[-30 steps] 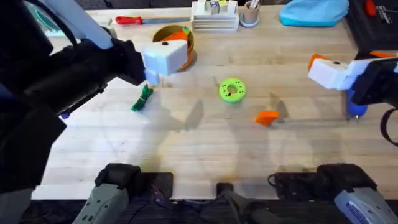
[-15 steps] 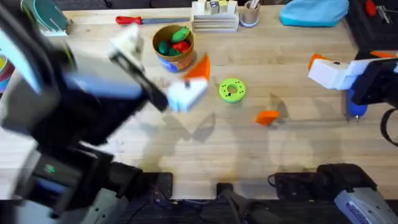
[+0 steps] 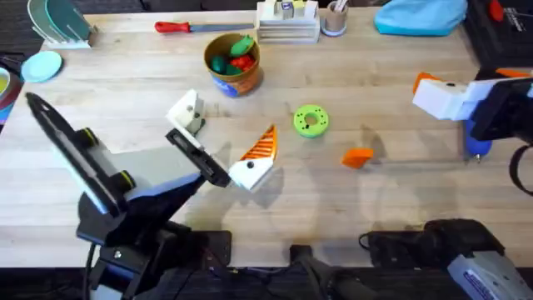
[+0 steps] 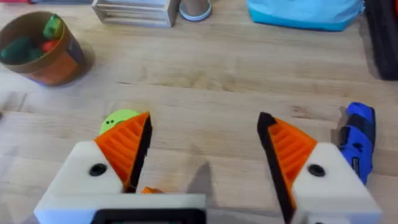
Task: Pick up the gripper from the table and insert it into the empty holder that is missing its gripper. Then pick up a screw, insert it into the mounting hole, and use the screwdriver to tighten it. Finally, clean up the table by picking up the vegetable and placing it into the bucket.
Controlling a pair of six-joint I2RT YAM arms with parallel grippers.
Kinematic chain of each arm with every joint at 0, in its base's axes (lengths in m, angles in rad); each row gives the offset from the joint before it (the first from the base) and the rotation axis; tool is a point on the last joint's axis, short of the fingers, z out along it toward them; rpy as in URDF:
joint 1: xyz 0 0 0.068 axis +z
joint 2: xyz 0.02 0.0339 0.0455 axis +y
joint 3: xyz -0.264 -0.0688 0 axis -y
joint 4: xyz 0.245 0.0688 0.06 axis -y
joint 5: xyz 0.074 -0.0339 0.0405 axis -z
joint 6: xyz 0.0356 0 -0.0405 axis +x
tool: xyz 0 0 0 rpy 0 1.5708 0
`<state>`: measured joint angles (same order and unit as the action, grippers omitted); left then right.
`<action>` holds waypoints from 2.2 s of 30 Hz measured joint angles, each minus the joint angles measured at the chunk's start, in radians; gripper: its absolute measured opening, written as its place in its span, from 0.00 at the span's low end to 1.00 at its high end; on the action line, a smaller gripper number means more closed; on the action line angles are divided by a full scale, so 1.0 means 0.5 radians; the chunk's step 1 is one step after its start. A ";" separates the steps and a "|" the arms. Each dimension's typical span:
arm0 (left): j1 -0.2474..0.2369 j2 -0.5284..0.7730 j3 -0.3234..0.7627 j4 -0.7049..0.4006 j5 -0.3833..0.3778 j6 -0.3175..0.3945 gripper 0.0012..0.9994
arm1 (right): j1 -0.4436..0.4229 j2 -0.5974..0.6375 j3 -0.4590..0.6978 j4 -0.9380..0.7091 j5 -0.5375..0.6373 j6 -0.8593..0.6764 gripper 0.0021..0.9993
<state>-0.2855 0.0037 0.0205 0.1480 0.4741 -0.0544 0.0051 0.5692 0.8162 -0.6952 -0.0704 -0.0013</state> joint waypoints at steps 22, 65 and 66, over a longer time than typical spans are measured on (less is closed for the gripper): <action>0.000 0.003 -0.029 -0.398 0.026 -0.021 0.99 | 0.000 0.000 0.000 0.000 0.000 0.000 0.99; 0.000 0.003 -0.028 -0.418 0.542 -0.021 0.99 | 0.000 0.000 0.001 -0.063 -0.016 0.000 0.99; 0.000 0.003 -0.028 -0.419 0.559 -0.021 0.99 | 0.000 0.000 0.001 -0.081 -0.047 -0.010 0.99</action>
<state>-0.2855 0.0051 0.0063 -0.0612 0.7536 -0.0647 0.0051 0.5694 0.8165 -0.7358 -0.0940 -0.0064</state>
